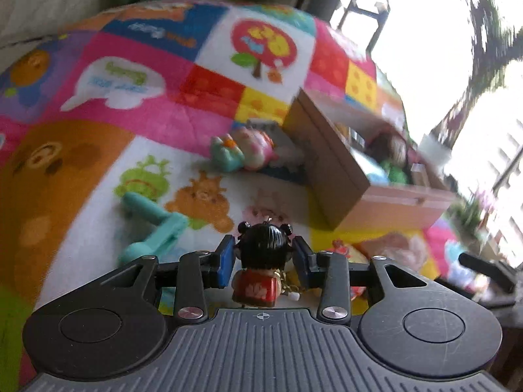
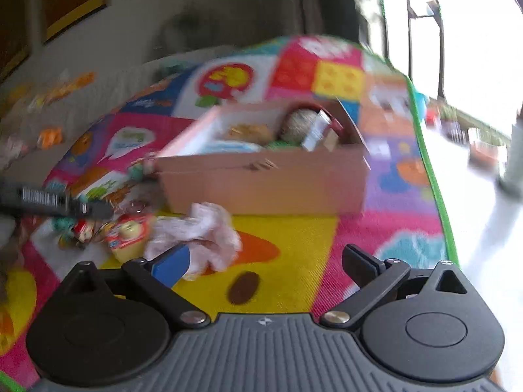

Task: Organize objects
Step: 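Lift the doll keychain with the left gripper while the right grasps the yellow Hello Kitty toy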

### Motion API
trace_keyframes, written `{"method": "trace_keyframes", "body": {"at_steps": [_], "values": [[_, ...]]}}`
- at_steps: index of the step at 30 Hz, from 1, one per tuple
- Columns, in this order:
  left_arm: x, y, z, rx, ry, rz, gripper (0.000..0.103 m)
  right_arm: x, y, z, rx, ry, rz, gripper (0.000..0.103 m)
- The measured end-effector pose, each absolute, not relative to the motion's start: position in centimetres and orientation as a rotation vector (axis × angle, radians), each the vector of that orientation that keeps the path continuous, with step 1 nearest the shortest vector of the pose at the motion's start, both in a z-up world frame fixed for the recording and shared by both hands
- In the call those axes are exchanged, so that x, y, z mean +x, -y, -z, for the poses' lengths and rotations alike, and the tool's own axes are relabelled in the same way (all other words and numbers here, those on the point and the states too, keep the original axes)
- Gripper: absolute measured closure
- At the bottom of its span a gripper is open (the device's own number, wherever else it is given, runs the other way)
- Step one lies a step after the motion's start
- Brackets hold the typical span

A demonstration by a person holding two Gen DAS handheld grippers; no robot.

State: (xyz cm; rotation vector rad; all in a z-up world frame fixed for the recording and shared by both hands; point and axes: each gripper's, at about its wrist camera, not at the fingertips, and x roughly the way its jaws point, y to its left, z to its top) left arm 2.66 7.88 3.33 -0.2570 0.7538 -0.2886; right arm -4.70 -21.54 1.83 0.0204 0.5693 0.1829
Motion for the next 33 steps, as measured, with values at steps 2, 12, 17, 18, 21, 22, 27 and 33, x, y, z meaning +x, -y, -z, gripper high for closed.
{"method": "trace_keyframes", "body": {"at_steps": [2, 12, 17, 18, 21, 22, 27, 33], "values": [[1.9, -9.2, -4.5, -0.319, -0.724, 0.288, 0.061, -5.7, 19.0, -2.8, -0.121, -0.510, -0.230, 0.007], [-1.1, -10.7, -7.5, -0.366, -0.672, 0.348, 0.061, -1.6, 10.6, -3.4, -0.261, -0.582, -0.453, 0.020], [-2.4, -11.0, -7.0, -0.335, -0.694, 0.343, 0.061, 1.1, 9.7, -1.7, -0.260, -0.719, -0.441, 0.036], [-2.6, -11.0, -6.8, -0.322, -0.702, 0.346, 0.061, 0.7, 9.6, -1.8, -0.272, -0.722, -0.461, 0.044], [-2.9, -10.8, -6.0, -0.300, -0.736, 0.360, 0.061, -1.2, 9.5, -2.5, -0.282, -0.691, -0.470, 0.048], [-3.0, -10.6, -5.8, -0.297, -0.743, 0.363, 0.061, -1.6, 9.8, -3.0, -0.274, -0.679, -0.471, 0.048], [-3.3, -9.8, -5.8, -0.286, -0.747, 0.376, 0.061, -4.3, 12.6, -7.4, -0.173, -0.571, -0.470, 0.048], [-1.4, -7.6, -7.0, -0.274, -0.751, 0.426, 0.061, -6.2, 17.6, -11.1, -0.096, -0.443, -0.366, 0.048]]}}
